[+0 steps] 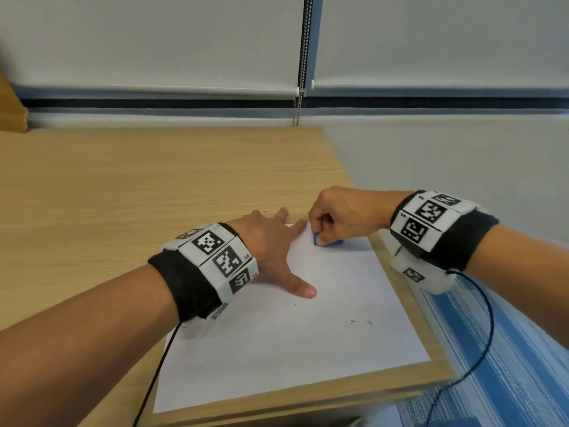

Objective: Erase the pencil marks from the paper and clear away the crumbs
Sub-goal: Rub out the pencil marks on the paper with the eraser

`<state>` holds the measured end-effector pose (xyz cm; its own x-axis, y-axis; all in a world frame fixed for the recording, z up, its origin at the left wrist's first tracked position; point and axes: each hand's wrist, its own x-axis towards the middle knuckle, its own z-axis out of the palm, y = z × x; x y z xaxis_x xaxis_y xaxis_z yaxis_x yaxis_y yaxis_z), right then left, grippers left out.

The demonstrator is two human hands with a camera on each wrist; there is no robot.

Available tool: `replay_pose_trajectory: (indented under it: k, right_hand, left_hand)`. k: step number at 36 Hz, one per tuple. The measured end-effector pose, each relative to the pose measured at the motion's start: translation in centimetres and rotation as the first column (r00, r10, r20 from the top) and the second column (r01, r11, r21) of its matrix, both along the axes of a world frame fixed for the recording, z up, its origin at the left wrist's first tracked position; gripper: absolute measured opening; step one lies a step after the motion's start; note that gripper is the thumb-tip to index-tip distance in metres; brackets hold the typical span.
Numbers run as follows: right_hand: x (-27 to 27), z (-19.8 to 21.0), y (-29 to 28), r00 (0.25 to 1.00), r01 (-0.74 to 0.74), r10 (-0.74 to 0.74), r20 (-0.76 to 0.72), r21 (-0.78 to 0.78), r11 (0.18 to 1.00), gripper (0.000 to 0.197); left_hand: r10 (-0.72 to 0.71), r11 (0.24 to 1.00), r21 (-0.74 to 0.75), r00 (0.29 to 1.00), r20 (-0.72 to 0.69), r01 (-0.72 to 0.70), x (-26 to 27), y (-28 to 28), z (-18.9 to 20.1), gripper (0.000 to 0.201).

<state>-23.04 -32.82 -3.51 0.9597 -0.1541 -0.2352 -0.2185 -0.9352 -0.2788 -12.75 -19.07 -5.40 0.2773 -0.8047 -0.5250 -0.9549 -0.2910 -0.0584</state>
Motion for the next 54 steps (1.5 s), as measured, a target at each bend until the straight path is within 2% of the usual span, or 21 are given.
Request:
replay_pose_trajectory:
  k: [3,5,8,11,16,18,23,32,40,43,48,52,54]
  right_hand:
    - [0.4,-0.1,-0.7,0.995,0.07,-0.064,0.079,-0.076,0.995,0.009]
    - [0.3,-0.4,-0.6,0.993,0.072,-0.065,0.099,-0.074,0.995,0.012]
    - [-0.5,-0.6,0.3,1.0,0.021,-0.022,0.008,0.042,0.999,0.018]
    - [-1.1,-0.3,0.6,0.994,0.002,0.011,-0.107,0.122,0.993,0.012]
    - [-2.3,0.5,-2.7,0.968,0.213,-0.213,0.135,0.021,0.977,0.014]
    - [-3.1,0.4,-3.6,0.959,0.251,-0.251,0.133,0.015,0.968,0.014]
    - [-3.7,-0.4,-3.0,0.969,0.235,-0.235,0.071,0.0,0.972,0.021]
    - [-3.3,-0.4,-1.8,0.987,0.152,-0.149,0.052,-0.058,0.987,0.011]
    - [-3.1,-0.1,-2.0,0.988,0.152,-0.152,0.016,-0.055,0.987,0.009]
    - [-3.5,-0.2,-2.3,0.983,0.179,-0.179,0.028,-0.004,0.984,0.008]
    - [-3.9,-0.4,-2.3,0.985,0.161,-0.16,0.066,-0.007,0.987,0.01]
    - [-4.0,-0.3,-1.2,0.997,0.052,-0.05,-0.051,0.038,0.998,0.01]
    - [-3.5,0.0,-1.4,0.997,0.042,-0.041,-0.061,0.012,0.999,0.009]
  left_hand:
    - [-0.003,1.0,0.008,1.0,0.002,0.003,0.0,-0.1,0.0,0.132]
    - [-0.001,1.0,0.011,1.0,0.003,0.001,0.0,-0.1,0.1,0.132]
    - [0.008,1.0,0.018,1.0,0.002,-0.008,-0.1,-0.1,0.0,0.133]
    - [0.008,1.0,0.018,1.0,0.014,-0.008,0.0,-0.2,0.0,0.134]
    - [-0.005,1.0,-0.012,1.0,0.004,0.005,0.1,-0.1,-0.1,0.133]
    - [-0.007,1.0,-0.015,1.0,-0.007,0.007,0.1,0.0,-0.1,0.131]
    - [-0.025,1.0,-0.012,1.0,0.001,0.025,-0.1,-0.2,0.1,0.121]
    - [-0.028,0.997,0.068,1.0,-0.006,0.028,-0.5,-0.7,1.1,0.122]
    - [-0.223,0.967,0.118,0.975,-0.02,0.224,-1.3,-2.2,2.0,0.129]
    - [-0.234,0.961,0.149,0.972,-0.017,0.234,-1.4,-2.6,1.9,0.129]
    - [-0.229,0.958,0.177,0.973,0.001,0.226,-1.4,-3.0,1.7,0.13]
    - [-0.236,0.959,0.161,0.972,-0.011,0.234,-1.4,-2.9,1.8,0.128]
    - [-0.236,0.96,0.156,0.972,0.002,0.233,-1.4,-2.9,1.6,0.128]
